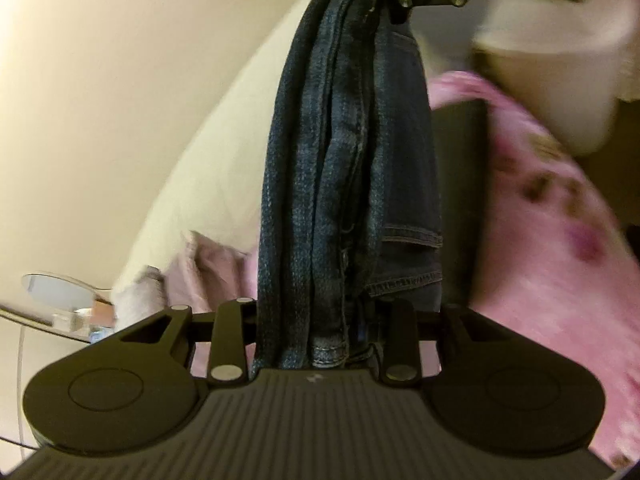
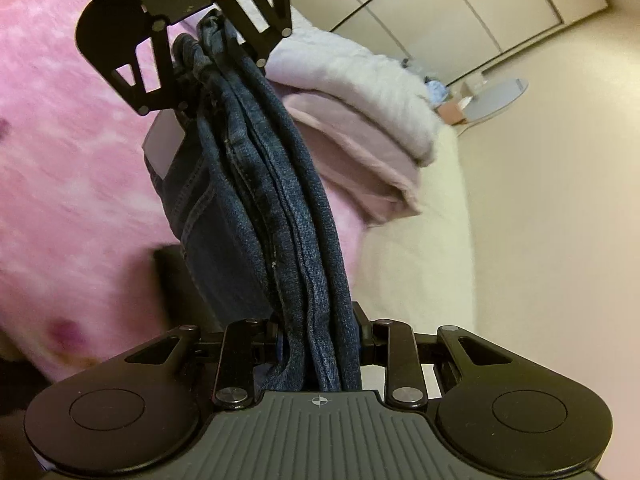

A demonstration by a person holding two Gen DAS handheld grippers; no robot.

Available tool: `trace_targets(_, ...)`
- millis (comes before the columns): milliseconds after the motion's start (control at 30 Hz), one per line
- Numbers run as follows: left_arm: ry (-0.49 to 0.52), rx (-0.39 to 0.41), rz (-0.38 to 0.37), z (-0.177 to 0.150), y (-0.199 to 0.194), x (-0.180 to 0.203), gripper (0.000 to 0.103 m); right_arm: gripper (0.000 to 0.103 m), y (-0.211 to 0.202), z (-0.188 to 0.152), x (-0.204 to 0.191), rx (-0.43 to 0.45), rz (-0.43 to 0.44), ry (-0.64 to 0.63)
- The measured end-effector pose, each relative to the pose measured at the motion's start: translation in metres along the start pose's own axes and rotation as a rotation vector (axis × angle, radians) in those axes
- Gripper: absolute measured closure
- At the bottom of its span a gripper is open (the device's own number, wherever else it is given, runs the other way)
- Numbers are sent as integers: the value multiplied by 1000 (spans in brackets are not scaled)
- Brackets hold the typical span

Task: Fold clothes
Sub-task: 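Lift the clothes stack with both grippers and carry it toward the pillows, then lower the clothes stack onto the bed beside the grey cushion and release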

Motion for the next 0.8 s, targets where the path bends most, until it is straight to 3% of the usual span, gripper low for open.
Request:
trace_targets(133,-42,19,117,32,68,-4,71,74,57,-40,35,66,-142,-52)
trace_targets(167,-45,18,115,36,88,6,71,74,74,-51,33,68,-162,-49)
trace_targets(267,-13,-37,9,38,161,72,69,73,137,-91,-6,36,-136,-35)
trace_targets(333,36,-110,-106,33,206,127,66,73,187,-119,-50,-34,-31,-40)
trace_targets(367,62,-118,-127,31,218,147,66,73,201,-128,-65,-68,6,-43)
trace_targets(467,85,-94,-88,25,224,174,65,72,238,-153,-106,-162,106,-47)
trace_targets(633,42,-127,-49,1,213,159,60,68,218,-165,-98,-143,85,26)
trace_targets(800,39,-137,-89,-6,228,154,65,70,217,-163,-87,-167,148,48)
Point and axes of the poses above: each gripper's, at about its wrist camera, not at the fingertips, and y roughly the way its jaws point, x to its right, z to its top, the point moved 2 cm from there along y, roughly the way its jaws point, and after that the axes turned 5 degrees about -x, right-handed, at the moved point
